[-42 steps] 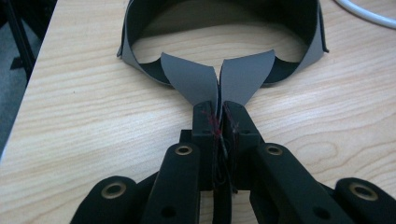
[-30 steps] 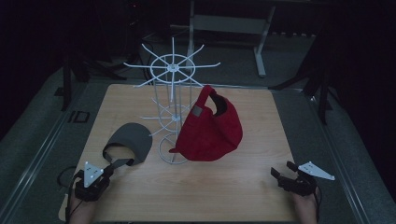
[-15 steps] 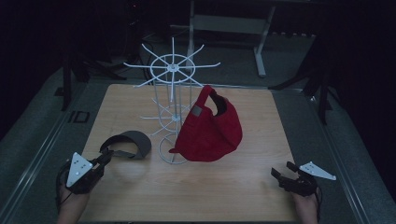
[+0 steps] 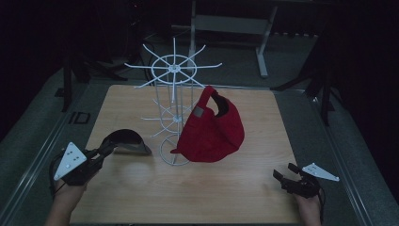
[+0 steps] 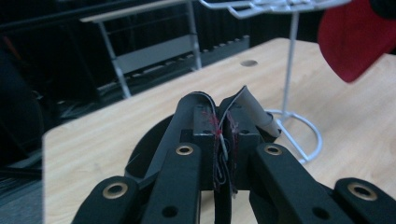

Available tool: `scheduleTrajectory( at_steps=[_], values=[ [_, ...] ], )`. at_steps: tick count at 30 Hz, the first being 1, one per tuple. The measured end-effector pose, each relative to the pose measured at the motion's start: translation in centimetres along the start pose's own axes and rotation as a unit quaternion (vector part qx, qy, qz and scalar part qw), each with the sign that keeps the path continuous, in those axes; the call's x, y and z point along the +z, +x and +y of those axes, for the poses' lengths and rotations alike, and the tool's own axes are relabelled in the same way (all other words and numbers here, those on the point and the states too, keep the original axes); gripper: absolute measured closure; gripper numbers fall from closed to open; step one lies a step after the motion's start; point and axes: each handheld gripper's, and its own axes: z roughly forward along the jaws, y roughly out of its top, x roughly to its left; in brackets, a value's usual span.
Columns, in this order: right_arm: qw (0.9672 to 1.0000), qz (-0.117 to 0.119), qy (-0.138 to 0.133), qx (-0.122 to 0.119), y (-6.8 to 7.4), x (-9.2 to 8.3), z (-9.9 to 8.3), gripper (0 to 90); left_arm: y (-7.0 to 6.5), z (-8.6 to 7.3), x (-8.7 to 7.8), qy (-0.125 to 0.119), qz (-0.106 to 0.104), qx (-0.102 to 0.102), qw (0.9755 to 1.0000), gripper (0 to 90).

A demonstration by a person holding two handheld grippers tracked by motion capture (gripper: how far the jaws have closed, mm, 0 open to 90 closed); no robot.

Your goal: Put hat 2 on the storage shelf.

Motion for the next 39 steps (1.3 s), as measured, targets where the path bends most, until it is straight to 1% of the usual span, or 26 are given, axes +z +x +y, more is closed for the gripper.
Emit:
scheduleTrajectory(
  at_steps=[1,2,4,5,6,7,8,10,12,13,14,16,19,22,23,24,25,28,29,30,31,32,35,36,37,39],
  values=[
    [1.0,0.0,0.0,0.0,0.0,0.0,0.0,17.6,0.0,0.0,0.0,0.0,0.0,0.0,1.0,85.2],
    [1.0,-0.001,0.001,0.002,0.0,0.0,0.0,17.7,0.0,0.6,-0.2,-0.007,0.002,0.006,1.0,85.2],
    [1.0,0.0,0.001,0.003,-0.1,0.0,-0.1,17.7,0.0,1.3,-0.5,-0.013,-0.002,0.011,0.9999,85.3],
    [1.0,-0.001,0.002,0.003,-0.1,0.0,0.0,17.7,0.0,1.6,-0.5,-0.015,0.0,0.015,0.9998,85.2],
    [1.0,0.0,0.001,0.002,-0.1,0.0,0.0,17.7,0.1,2.0,-0.7,-0.018,-0.005,0.016,0.9997,85.2],
    [1.0,0.0,0.0,0.002,-0.1,0.0,0.0,17.7,0.1,2.3,-0.8,-0.021,-0.005,0.021,0.9995,85.2],
    [1.0,0.0,0.0,0.001,-0.1,0.0,0.0,17.7,0.1,2.7,-0.9,-0.022,-0.01,0.021,0.9995,85.2],
    [1.0,0.0,0.0,0.003,-0.1,0.0,0.0,17.6,0.1,3.4,-1.1,-0.021,-0.019,0.029,0.9992,85.2],
    [1.0,0.003,0.002,0.004,-0.1,0.0,0.0,17.7,0.1,4.0,-1.5,-0.02,-0.032,0.036,0.9986,85.2],
    [1.0,0.003,0.003,0.004,-0.1,0.0,0.0,17.6,0.1,4.2,-1.6,-0.022,-0.038,0.037,0.9984,85.2],
    [1.0,0.004,0.003,0.004,-0.1,0.0,0.0,17.7,0.1,4.4,-1.8,-0.022,-0.048,0.036,0.9979,85.2],
    [1.0,0.007,0.005,0.003,-0.1,0.1,0.1,17.7,0.1,4.9,-2.3,-0.026,-0.06,0.044,0.9969,85.2],
    [0.9999,0.008,0.007,0.002,0.0,0.1,0.1,17.7,-0.1,5.7,-3.0,-0.035,-0.068,0.052,0.9957,85.2],
    [1.0,0.008,0.004,0.001,0.0,0.0,0.1,17.7,0.0,6.7,-3.4,-0.052,-0.071,0.059,0.9943,85.2],
    [1.0,0.008,0.004,0.002,0.0,0.0,0.0,17.6,0.0,7.1,-3.5,-0.057,-0.069,0.061,0.994,85.1],
    [1.0,0.008,0.004,0.002,0.0,0.0,0.0,17.6,0.0,7.1,-3.5,-0.057,-0.069,0.061,0.994,85.2],
    [1.0,0.008,0.003,0.003,-0.1,-0.1,0.0,17.7,0.2,8.1,-3.7,-0.072,-0.073,0.064,0.9927,85.2],
    [1.0,0.008,0.003,0.004,-0.1,-0.1,0.0,17.7,0.5,9.7,-3.8,-0.087,-0.071,0.068,0.9913,85.2],
    [1.0,0.007,0.004,0.004,-0.1,-0.1,0.0,17.7,0.5,10.3,-3.8,-0.091,-0.071,0.069,0.9909,85.1],
    [1.0,0.007,0.004,0.004,-0.1,-0.1,0.0,17.7,0.5,10.3,-3.8,-0.091,-0.071,0.069,0.9909,85.1],
    [1.0,0.006,0.005,0.004,-0.1,0.0,0.0,17.7,0.7,11.3,-3.8,-0.098,-0.071,0.073,0.99,85.1],
    [1.0,0.006,0.007,0.004,-0.1,0.0,0.0,17.6,0.7,11.7,-3.8,-0.1,-0.072,0.072,0.9898,85.2],
    [0.9999,0.006,0.008,0.003,-0.1,0.0,0.0,17.6,0.8,13.3,-4.0,-0.106,-0.073,0.083,0.9883,85.1],
    [0.9999,0.006,0.008,0.003,-0.1,0.0,0.0,17.6,0.8,13.3,-4.0,-0.106,-0.073,0.083,0.9883,85.1],
    [0.9999,0.006,0.008,0.003,-0.1,0.0,0.0,17.7,0.7,14.3,-4.4,-0.112,-0.074,0.091,0.9867,85.1],
    [0.9999,0.006,0.01,0.003,0.0,0.0,0.0,17.6,0.6,15.0,-4.7,-0.119,-0.078,0.095,0.9854,85.1]
  ],
)
